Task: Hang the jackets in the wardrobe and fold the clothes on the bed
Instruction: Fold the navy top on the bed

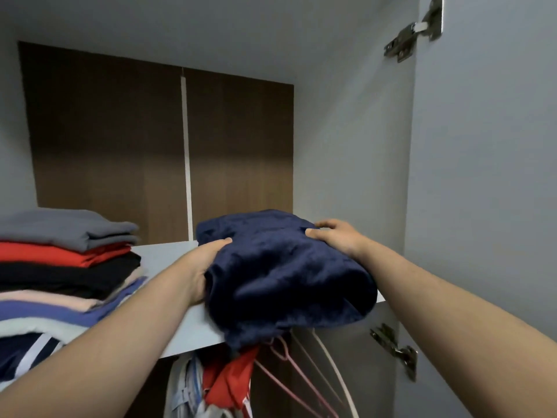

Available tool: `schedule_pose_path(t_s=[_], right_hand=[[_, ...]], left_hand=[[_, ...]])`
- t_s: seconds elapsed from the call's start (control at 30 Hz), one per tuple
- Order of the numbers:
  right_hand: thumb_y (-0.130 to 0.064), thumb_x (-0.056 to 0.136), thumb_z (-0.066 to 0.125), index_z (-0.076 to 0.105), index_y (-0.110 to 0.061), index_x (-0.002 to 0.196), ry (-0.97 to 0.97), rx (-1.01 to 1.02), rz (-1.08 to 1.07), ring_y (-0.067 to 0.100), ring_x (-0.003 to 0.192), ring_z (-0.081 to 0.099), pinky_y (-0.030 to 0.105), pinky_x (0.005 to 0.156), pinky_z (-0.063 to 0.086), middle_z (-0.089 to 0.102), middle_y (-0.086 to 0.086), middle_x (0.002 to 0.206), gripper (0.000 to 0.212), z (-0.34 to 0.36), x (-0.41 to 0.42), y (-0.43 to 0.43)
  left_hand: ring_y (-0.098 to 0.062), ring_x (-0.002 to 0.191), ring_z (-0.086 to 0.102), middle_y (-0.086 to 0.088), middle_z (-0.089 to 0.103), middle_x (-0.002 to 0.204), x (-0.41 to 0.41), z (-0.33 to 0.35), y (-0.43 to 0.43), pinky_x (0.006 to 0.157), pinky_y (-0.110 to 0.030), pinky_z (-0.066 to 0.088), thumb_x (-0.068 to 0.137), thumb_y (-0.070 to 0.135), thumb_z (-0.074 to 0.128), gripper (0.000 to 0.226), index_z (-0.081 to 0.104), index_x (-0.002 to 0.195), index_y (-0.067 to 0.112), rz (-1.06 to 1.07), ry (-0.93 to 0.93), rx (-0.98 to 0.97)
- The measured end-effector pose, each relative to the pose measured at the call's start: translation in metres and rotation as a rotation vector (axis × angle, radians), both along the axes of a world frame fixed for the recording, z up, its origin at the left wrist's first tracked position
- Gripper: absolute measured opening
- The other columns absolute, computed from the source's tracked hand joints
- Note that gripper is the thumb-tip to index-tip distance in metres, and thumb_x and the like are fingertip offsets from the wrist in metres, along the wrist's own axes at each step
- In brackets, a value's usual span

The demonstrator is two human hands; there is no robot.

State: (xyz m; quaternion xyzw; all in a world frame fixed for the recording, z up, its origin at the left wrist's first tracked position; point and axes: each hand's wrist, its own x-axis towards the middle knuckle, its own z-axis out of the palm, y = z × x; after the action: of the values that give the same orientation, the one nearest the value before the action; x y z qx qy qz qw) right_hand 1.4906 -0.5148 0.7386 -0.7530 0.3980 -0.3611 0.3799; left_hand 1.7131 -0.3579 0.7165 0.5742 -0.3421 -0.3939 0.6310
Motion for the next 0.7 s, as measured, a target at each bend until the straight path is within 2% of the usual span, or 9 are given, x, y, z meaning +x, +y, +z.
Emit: schedule_pose_path(t_s=[0.07,0.1,0.13,0.2,0.23,0.3,0.4,0.5,0.7], right_hand=[[-0.031,0.092,0.068,0.06,-0.01,0.132,0.018,-0.064,-0.031,0.014,0.11,0.06,0.028,0.096,0.044,0.062,0.002,0.13,0.045,0.006,-0.008,0.004],[-0.036,0.092,0.066,0.058,-0.014,0.135,0.019,-0.097,-0.039,0.013,0.114,0.057,0.028,0.098,0.043,0.061,-0.002,0.129,0.049,0.008,-0.016,0.009],[-0.043,0.09,0.065,0.059,-0.02,0.135,0.016,-0.138,-0.03,0.008,0.113,0.055,0.025,0.095,0.041,0.06,-0.01,0.124,0.051,0.007,-0.025,0.016],[-0.061,0.079,0.06,0.063,-0.039,0.127,0.02,-0.179,0.025,-0.009,0.103,0.054,0.014,0.086,0.037,0.058,-0.031,0.11,0.052,0.001,-0.041,0.032],[-0.066,0.075,0.057,0.063,-0.049,0.119,0.032,-0.166,0.066,-0.016,0.101,0.055,0.011,0.085,0.036,0.057,-0.037,0.107,0.048,-0.003,-0.043,0.039],[-0.068,0.083,0.054,0.059,-0.051,0.129,0.072,-0.157,0.128,-0.01,0.12,0.053,0.016,0.1,0.037,0.056,-0.033,0.128,0.049,-0.013,-0.039,0.041],[-0.064,0.092,0.047,0.041,-0.035,0.15,0.242,-0.239,0.08,0.01,0.144,0.035,0.028,0.115,0.026,0.038,-0.013,0.156,0.066,-0.02,-0.019,0.028],[-0.059,0.093,0.045,0.035,-0.034,0.153,0.329,-0.253,0.078,0.012,0.146,0.031,0.037,0.121,0.024,0.033,-0.01,0.16,0.065,-0.026,-0.008,0.001],[-0.049,0.099,0.04,0.031,-0.034,0.155,0.373,-0.2,0.051,0.018,0.15,0.024,0.037,0.122,0.018,0.026,-0.005,0.163,0.058,-0.031,0.009,-0.067]], left_hand=[[-0.027,0.09,0.069,-0.013,0.072,0.104,0.004,0.01,-0.001,0.071,-0.029,0.057,0.094,0.032,0.064,0.047,0.056,0.13,0.003,0.147,-0.059,0.002],[-0.027,0.111,0.062,-0.013,0.062,0.13,0.007,0.013,0.003,0.089,-0.035,0.052,0.088,0.039,0.069,0.066,0.046,0.143,0.008,0.279,-0.185,-0.003],[-0.023,0.124,0.052,-0.008,0.05,0.145,0.008,0.014,0.009,0.099,-0.035,0.044,0.082,0.047,0.071,0.078,0.04,0.149,0.018,0.376,-0.335,-0.05],[-0.015,0.129,0.047,0.009,0.049,0.144,-0.001,0.01,0.02,0.1,-0.031,0.036,0.063,0.067,0.069,0.081,0.047,0.139,0.048,0.296,-0.47,-0.196],[-0.014,0.125,0.052,0.014,0.053,0.136,-0.009,0.007,0.024,0.099,-0.031,0.04,0.052,0.073,0.07,0.082,0.051,0.13,0.057,0.189,-0.43,-0.184],[-0.016,0.114,0.061,0.014,0.058,0.131,-0.017,-0.004,0.018,0.096,-0.036,0.049,0.041,0.071,0.078,0.1,0.049,0.134,0.049,0.017,-0.314,-0.078],[-0.022,0.117,0.061,0.009,0.051,0.142,-0.014,-0.013,-0.002,0.103,-0.044,0.048,0.045,0.061,0.079,0.11,0.04,0.146,0.043,0.051,-0.345,-0.009],[-0.022,0.118,0.06,0.008,0.052,0.143,-0.01,-0.016,-0.023,0.105,-0.043,0.047,0.053,0.057,0.076,0.101,0.04,0.146,0.043,0.065,-0.317,-0.03],[-0.028,0.132,0.049,0.005,0.042,0.152,-0.005,-0.019,-0.086,0.112,-0.045,0.039,0.078,0.049,0.065,0.081,0.032,0.151,0.039,0.074,-0.354,-0.017]])
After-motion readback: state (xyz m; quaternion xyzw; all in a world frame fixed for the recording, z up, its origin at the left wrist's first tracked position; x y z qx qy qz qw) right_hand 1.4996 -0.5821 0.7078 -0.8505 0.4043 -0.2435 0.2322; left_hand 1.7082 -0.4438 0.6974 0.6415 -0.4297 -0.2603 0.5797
